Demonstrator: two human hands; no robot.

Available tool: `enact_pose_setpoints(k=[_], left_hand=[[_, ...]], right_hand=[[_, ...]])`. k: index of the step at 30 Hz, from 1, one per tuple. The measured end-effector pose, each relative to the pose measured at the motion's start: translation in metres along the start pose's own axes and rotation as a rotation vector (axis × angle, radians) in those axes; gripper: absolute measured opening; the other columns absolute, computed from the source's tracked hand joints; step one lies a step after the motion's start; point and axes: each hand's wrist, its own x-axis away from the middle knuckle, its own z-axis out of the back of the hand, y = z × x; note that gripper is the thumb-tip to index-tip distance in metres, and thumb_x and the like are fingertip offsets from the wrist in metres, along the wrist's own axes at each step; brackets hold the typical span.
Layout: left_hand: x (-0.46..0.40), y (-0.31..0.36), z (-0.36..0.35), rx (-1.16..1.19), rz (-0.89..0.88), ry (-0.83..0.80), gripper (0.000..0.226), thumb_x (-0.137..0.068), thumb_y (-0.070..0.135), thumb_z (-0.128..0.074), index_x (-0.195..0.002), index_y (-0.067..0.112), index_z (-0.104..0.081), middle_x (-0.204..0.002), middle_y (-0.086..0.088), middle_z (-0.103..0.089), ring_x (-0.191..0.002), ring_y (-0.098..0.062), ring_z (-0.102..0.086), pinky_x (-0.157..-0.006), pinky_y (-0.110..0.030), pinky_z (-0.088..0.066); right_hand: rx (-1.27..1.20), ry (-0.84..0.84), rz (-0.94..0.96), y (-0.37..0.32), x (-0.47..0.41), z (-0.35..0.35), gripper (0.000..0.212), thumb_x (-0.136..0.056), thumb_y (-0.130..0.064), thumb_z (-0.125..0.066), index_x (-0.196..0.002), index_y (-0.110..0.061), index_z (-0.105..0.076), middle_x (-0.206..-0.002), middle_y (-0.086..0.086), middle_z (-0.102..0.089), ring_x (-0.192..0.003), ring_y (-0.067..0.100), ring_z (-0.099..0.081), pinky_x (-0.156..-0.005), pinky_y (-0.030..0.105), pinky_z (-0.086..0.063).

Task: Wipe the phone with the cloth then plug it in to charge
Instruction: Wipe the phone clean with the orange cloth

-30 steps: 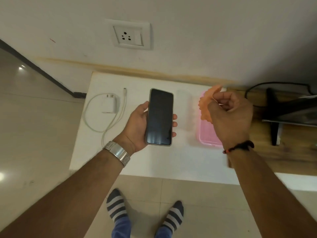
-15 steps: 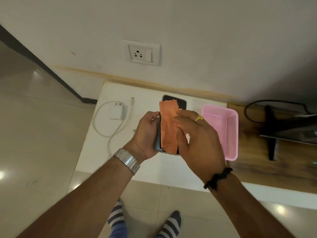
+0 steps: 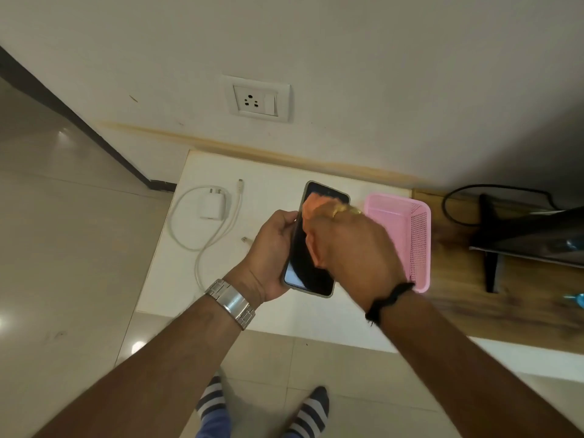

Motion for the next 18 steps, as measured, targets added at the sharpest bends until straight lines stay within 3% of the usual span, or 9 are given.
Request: enact_pose_setpoints(k=[3, 6, 8, 10, 13, 15, 18], left_hand=[[0.004, -0.002, -0.002, -0.009, 0.001, -0.066, 0.057, -0.105, 0.047, -0.033, -0.109, 0.014, -0.079, -0.104, -0.017, -0.077, -0.091, -0.037, -0.077, -0.080, -0.056, -0.066], [0.005, 0.004, -0.002, -0.008, -0.015, -0.008, 0.054, -0.103, 0.049, -0.038, -0.094, 0.018, -0.081, -0.095, -0.012, -0.077, -0.082, -0.029, -0.077, -0.073, -0.044, -0.066], [0.006, 0.009, 0.000, 0.003, -0.026, 0.038, 0.046, -0.098, 0.050, -0.047, -0.094, 0.019, -0.080, -0.106, -0.010, -0.075, -0.091, -0.026, -0.075, -0.077, -0.037, -0.064], [0.009, 0.009, 0.001, 0.023, -0.018, 0.049, 0.043, -0.095, 0.050, -0.050, -0.099, 0.019, -0.080, -0.115, -0.012, -0.072, -0.100, -0.028, -0.074, -0.081, -0.040, -0.062], [0.014, 0.000, -0.001, -0.010, -0.022, -0.003, 0.048, -0.099, 0.048, -0.045, -0.108, 0.013, -0.077, -0.110, -0.019, -0.071, -0.091, -0.037, -0.074, -0.081, -0.051, -0.063], [0.015, -0.003, -0.001, 0.008, -0.021, -0.029, 0.051, -0.102, 0.046, -0.040, -0.109, 0.012, -0.077, -0.105, -0.020, -0.074, -0.089, -0.039, -0.075, -0.079, -0.056, -0.063], [0.014, 0.000, 0.002, 0.042, -0.041, 0.004, 0.049, -0.098, 0.049, -0.044, -0.088, 0.019, -0.082, -0.088, -0.008, -0.077, -0.084, -0.028, -0.075, -0.074, -0.040, -0.064]], right_hand=[[0.058, -0.006, -0.128, 0.022, -0.028, 0.006, 0.029, -0.083, -0.002, -0.069, -0.082, -0.018, -0.045, -0.066, -0.004, -0.037, -0.061, 0.018, -0.045, -0.060, 0.028, -0.044], [0.054, 0.033, -0.113, 0.003, -0.017, 0.008, 0.012, -0.086, -0.007, -0.064, -0.093, -0.013, -0.056, -0.075, 0.003, -0.053, -0.062, 0.023, -0.054, -0.056, 0.030, -0.046], [-0.074, -0.033, 0.040, -0.024, 0.014, 0.009, 0.016, -0.081, -0.010, -0.068, -0.097, -0.011, -0.065, -0.086, 0.007, -0.066, -0.067, 0.027, -0.065, -0.054, 0.032, -0.055], [-0.100, -0.076, 0.156, -0.027, 0.026, 0.009, 0.018, -0.080, -0.013, -0.073, -0.098, -0.013, -0.070, -0.090, 0.005, -0.068, -0.073, 0.025, -0.069, -0.059, 0.033, -0.060], [0.005, -0.045, -0.014, 0.003, -0.006, 0.016, 0.013, -0.085, -0.011, -0.067, -0.095, -0.015, -0.060, -0.080, -0.001, -0.054, -0.075, 0.022, -0.064, -0.066, 0.036, -0.059], [0.027, 0.007, -0.092, 0.012, -0.020, 0.017, 0.015, -0.086, -0.008, -0.068, -0.097, -0.014, -0.060, -0.083, 0.000, -0.054, -0.078, 0.021, -0.061, -0.072, 0.035, -0.057], [-0.011, 0.041, -0.030, -0.018, -0.003, 0.012, 0.014, -0.081, -0.007, -0.065, -0.093, -0.013, -0.063, -0.078, 0.007, -0.061, -0.066, 0.024, -0.061, -0.057, 0.032, -0.056]])
